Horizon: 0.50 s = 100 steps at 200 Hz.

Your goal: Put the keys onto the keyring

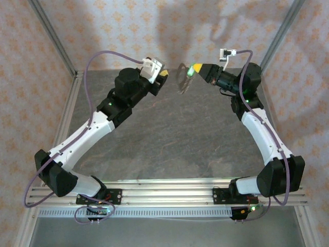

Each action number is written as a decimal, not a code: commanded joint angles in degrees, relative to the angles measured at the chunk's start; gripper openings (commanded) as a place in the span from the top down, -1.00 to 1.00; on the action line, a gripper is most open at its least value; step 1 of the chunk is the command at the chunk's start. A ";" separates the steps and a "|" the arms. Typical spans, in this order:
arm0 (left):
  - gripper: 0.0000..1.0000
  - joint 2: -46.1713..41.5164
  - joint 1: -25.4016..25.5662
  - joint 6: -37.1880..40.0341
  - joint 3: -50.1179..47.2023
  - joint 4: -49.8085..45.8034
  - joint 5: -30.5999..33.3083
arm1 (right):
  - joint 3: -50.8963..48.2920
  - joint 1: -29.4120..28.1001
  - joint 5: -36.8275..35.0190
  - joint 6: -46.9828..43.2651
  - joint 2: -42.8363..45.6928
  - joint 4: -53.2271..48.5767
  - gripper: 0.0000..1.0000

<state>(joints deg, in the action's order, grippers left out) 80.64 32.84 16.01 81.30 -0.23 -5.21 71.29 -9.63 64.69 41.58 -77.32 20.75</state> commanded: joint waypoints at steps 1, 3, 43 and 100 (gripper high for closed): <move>0.17 0.21 -2.19 -2.99 3.43 -1.00 -4.57 | 4.01 0.18 6.15 -7.14 0.36 -4.33 1.00; 0.17 0.28 -2.46 -3.18 3.61 -1.11 -4.97 | 4.25 0.15 6.42 -7.68 0.23 -5.02 1.00; 0.11 2.33 -5.13 -2.93 8.99 -5.92 -11.32 | 8.21 0.14 11.19 -18.20 -0.31 -18.11 1.00; 0.08 7.65 -6.03 -0.20 17.15 -13.82 -19.78 | 11.17 0.22 13.29 -28.27 -0.86 -30.13 1.00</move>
<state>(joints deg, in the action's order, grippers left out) 85.95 27.33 14.33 94.65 -8.82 -19.18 79.83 -9.56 74.96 19.88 -77.95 -4.05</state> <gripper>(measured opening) 0.460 0.043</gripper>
